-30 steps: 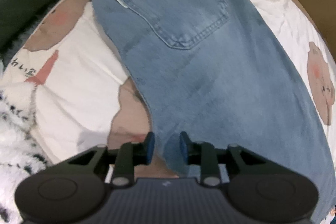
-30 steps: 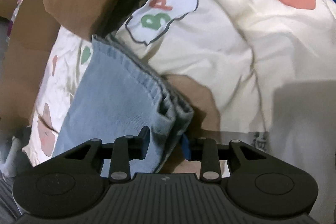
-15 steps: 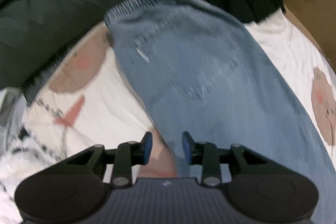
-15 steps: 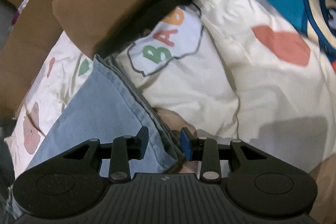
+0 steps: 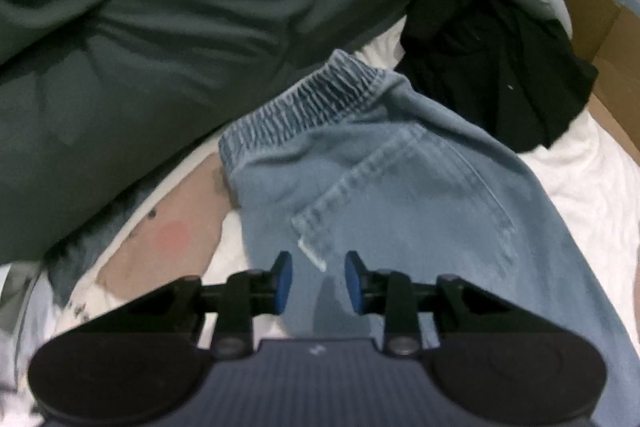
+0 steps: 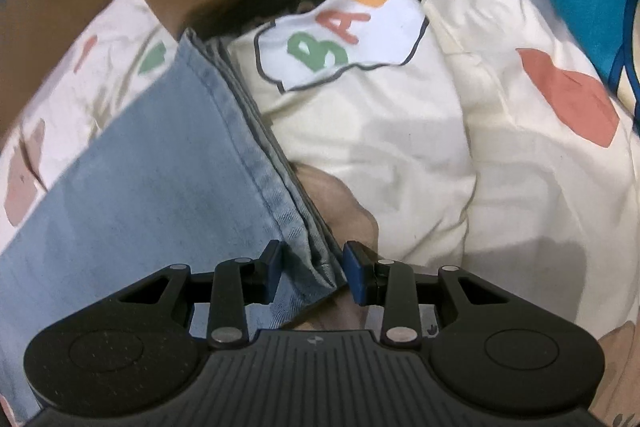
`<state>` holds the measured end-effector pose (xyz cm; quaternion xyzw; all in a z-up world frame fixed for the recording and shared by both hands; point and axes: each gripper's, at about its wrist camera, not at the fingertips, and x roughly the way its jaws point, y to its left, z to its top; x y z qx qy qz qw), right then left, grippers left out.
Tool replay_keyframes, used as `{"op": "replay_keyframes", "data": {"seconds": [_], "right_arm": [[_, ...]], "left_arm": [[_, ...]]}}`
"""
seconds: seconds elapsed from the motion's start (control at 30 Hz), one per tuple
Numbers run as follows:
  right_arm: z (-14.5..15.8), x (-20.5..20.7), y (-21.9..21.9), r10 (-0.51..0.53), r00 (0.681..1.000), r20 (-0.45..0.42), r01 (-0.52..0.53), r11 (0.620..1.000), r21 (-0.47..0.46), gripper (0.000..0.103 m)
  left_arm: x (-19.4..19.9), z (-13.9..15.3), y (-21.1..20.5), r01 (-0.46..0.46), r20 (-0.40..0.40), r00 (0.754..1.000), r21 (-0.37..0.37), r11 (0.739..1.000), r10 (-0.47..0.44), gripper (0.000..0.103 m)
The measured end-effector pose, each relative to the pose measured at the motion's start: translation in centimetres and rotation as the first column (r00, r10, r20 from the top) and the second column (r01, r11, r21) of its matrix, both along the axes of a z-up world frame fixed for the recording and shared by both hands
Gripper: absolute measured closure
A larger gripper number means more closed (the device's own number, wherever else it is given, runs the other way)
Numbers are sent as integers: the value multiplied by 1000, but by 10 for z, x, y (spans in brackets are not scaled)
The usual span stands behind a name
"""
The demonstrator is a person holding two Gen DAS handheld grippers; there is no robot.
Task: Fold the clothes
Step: 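Grasp the elastic waistband with the left gripper and lift it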
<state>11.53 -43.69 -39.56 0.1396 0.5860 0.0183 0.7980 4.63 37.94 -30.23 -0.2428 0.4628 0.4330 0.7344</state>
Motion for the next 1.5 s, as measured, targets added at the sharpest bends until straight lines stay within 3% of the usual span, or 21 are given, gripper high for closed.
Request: {"op": "replay_keyframes", "data": {"seconds": [0.17, 0.3, 0.5, 0.67, 0.8, 1.23, 1.5], "right_arm": [[-4, 6, 9, 32, 999, -27, -33, 998, -45, 65], [1, 7, 15, 66, 998, -25, -68, 994, -86, 64], [27, 14, 25, 111, 991, 74, -103, 989, -105, 65], [25, 17, 43, 167, 984, 59, -163, 983, -79, 65], [13, 16, 51, 164, 987, -1, -164, 986, -7, 64], [-6, 18, 52, 233, 972, -24, -233, 972, -6, 67], [-6, 19, 53, 235, 972, -27, -235, 972, -7, 67]], "left_arm": [[18, -15, 20, 34, 13, 999, 23, 999, -35, 91], [33, -23, 32, 42, 28, 999, 44, 998, -43, 92], [50, -17, 53, 24, 87, 996, 96, 995, -32, 92], [67, -14, 73, 41, 103, 993, 88, 995, -50, 93], [74, -23, 90, 20, 97, 995, 68, 997, -26, 95], [114, -56, 121, 5, -10, 1000, 27, 1000, -5, 97], [113, -46, 122, -7, -10, 1000, -17, 1000, 7, 99]]}}
